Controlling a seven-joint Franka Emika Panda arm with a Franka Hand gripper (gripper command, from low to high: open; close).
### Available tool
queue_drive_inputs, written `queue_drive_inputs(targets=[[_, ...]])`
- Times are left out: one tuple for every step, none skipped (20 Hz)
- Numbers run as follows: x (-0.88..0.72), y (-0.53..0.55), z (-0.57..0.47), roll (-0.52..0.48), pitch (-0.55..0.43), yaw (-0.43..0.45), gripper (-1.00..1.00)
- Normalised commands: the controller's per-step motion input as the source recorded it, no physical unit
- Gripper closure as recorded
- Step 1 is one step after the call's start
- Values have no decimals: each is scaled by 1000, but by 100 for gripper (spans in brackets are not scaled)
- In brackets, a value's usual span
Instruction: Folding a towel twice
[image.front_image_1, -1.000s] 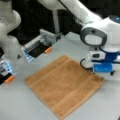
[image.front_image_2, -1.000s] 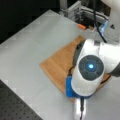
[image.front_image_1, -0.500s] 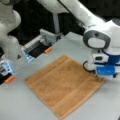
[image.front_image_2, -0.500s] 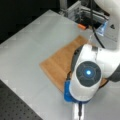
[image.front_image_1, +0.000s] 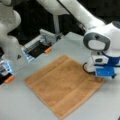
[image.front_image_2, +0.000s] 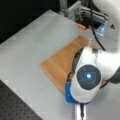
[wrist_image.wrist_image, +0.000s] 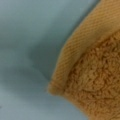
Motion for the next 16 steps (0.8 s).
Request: queue_drive_inputs(targets=[[-88, -10, -112, 6, 194, 6, -100], [-82, -16, -102, 8, 185, 4, -100], [-88, -19, -120, 6, 162, 1, -100], [-75, -21, -119, 8, 148, -1, -100], [-57, -21, -109, 11, 137, -4, -100], [-41, -22, -97, 13, 127, -6, -100], [-25, -24, -90, 31, 93, 6, -100], [-1, -26, -74, 36, 78, 7, -100], [9, -34, -70, 57, 55, 31, -100], [22, -39, -62, 63, 46, 35, -100], [33, -50, -62, 68, 14, 61, -100], [39, -65, -61, 72, 0, 78, -100], [44, -74, -58, 73, -5, 78, -100], [46, -79, -66, 77, -24, 94, -100], [47, -84, -76, 73, -42, 97, -100], [47, -87, -83, 70, -47, 88, -100]])
